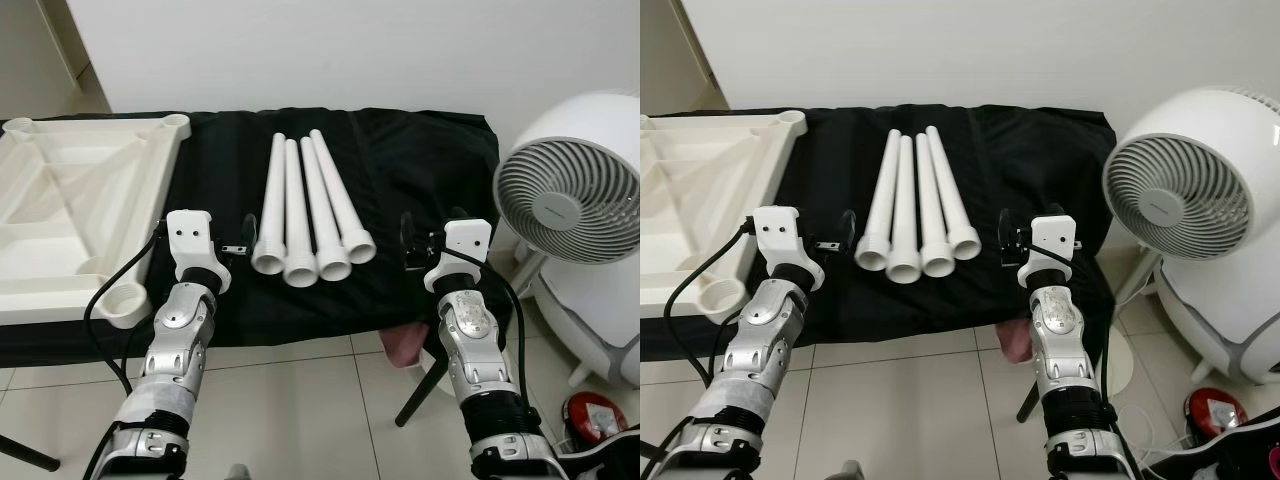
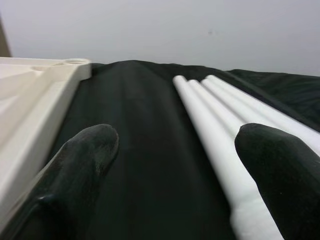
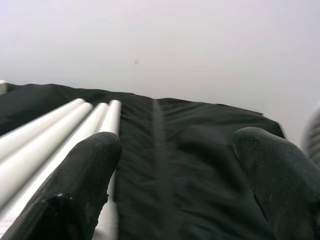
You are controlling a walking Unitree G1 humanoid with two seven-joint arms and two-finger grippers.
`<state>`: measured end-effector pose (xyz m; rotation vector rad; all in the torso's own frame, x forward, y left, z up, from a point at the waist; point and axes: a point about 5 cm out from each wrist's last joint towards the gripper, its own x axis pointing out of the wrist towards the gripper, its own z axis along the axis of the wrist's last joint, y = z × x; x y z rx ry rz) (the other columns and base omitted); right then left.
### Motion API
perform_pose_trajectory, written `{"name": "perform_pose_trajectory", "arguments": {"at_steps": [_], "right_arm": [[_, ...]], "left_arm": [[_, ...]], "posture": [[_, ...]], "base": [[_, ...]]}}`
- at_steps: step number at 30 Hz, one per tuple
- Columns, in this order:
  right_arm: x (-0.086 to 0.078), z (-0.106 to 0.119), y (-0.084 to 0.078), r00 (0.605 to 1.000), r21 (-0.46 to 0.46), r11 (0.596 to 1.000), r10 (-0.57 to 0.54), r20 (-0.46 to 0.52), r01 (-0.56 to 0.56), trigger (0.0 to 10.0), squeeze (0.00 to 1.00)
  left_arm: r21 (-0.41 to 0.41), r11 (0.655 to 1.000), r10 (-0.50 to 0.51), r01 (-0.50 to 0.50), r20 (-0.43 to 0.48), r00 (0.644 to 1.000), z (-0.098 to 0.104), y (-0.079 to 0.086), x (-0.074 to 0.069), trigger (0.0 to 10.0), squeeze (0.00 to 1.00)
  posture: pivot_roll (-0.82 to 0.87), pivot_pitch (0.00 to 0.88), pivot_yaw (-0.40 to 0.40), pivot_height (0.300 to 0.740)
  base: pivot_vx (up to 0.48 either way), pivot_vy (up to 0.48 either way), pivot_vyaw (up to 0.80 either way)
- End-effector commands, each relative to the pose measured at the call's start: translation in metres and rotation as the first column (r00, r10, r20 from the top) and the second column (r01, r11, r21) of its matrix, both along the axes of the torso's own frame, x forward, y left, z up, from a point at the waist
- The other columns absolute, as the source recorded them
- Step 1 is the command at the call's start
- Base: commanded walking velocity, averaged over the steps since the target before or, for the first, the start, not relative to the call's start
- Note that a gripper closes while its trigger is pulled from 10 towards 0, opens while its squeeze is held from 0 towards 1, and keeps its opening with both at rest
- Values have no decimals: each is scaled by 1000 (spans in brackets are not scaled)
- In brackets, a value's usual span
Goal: Building children table
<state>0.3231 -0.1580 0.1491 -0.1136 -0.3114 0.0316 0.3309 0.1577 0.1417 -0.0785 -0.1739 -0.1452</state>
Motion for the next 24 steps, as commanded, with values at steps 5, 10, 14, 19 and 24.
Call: {"name": "perform_pose_trajectory", "arguments": {"at_steps": [5, 10, 14, 19, 24], "right_arm": [[1, 1, 3, 1000, -12, 1000, 4, 11, -4, 10000, 0], [1, 0, 3, 1000, -13, 1000, 4, 9, -4, 10000, 0], [2, 0, 3, 1000, -13, 1000, 5, 9, -5, 10000, 0], [2, 1, 5, 1000, -16, 1000, 11, 12, -11, 10000, 0], [2, 0, 6, 1000, -17, 1000, 16, 13, -16, 10000, 0]], "left_arm": [[15, 1000, -5, 5, -1, 1000, 0, 0, 2, 10000, 0], [13, 1000, -7, 7, -2, 1000, 1, 0, 2, 10000, 0], [11, 1000, -9, 9, -2, 1000, 1, -1, 2, 10000, 0], [13, 1000, -11, 11, 1, 1000, 1, -1, 2, 10000, 0], [17, 1000, -8, 8, 6, 1000, 1, -1, 2, 10000, 0]], "posture": [[-73, 0, -2, 740], [-74, 0, -1, 740], [-73, 0, -3, 740], [-72, 0, -4, 740], [-71, 0, -4, 740]], "base": [[0, 403, 0], [0, 401, 0], [0, 401, 0], [0, 403, 0], [0, 229, 0]]}}
